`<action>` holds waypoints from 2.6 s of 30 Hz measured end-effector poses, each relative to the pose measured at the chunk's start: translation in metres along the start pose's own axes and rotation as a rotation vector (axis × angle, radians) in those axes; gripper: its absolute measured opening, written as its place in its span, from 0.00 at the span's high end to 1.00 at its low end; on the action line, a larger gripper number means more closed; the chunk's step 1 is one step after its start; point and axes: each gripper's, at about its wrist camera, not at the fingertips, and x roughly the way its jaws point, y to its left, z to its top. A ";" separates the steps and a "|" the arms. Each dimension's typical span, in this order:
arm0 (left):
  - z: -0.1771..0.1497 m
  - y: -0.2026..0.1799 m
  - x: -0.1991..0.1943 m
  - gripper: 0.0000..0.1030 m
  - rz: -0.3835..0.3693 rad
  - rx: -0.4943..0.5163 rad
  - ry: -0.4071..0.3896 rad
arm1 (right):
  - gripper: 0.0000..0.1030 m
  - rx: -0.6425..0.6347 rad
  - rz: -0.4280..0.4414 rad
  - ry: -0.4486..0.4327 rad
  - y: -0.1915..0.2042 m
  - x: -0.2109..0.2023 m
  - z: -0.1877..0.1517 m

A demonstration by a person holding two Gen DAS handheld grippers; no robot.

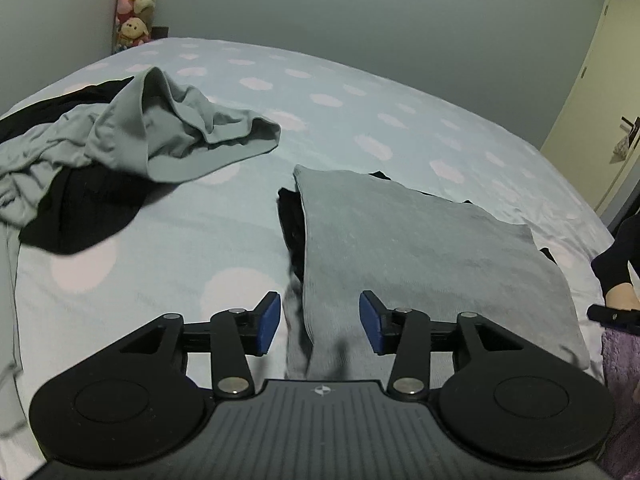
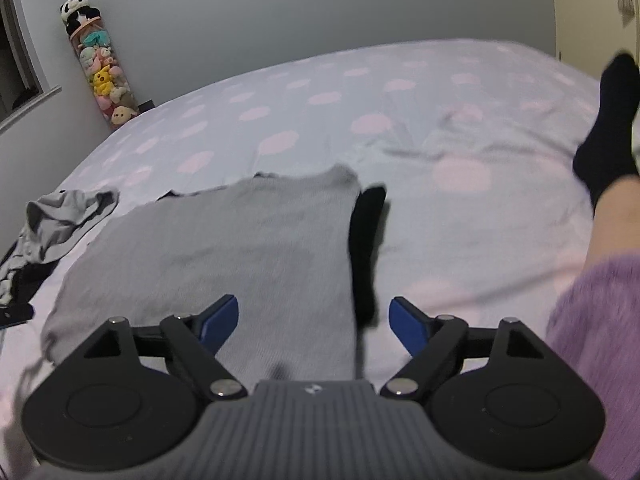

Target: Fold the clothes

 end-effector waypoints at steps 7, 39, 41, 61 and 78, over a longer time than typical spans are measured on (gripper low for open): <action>-0.035 -0.006 0.000 0.48 0.030 -0.016 -0.017 | 0.16 0.050 -0.115 0.067 -0.001 0.014 -0.039; -0.063 -0.013 0.024 0.15 0.012 -0.003 -0.025 | 0.00 -0.052 -0.221 0.035 0.024 0.039 -0.057; -0.063 -0.011 0.024 0.15 0.003 -0.017 -0.026 | 0.00 -0.056 -0.217 0.035 0.023 0.039 -0.057; -0.065 -0.026 0.027 0.15 0.069 0.098 -0.029 | 0.00 -0.097 -0.208 0.041 0.021 0.042 -0.055; -0.063 -0.022 0.027 0.15 0.043 0.063 -0.061 | 0.00 -0.068 -0.213 0.047 0.022 0.045 -0.052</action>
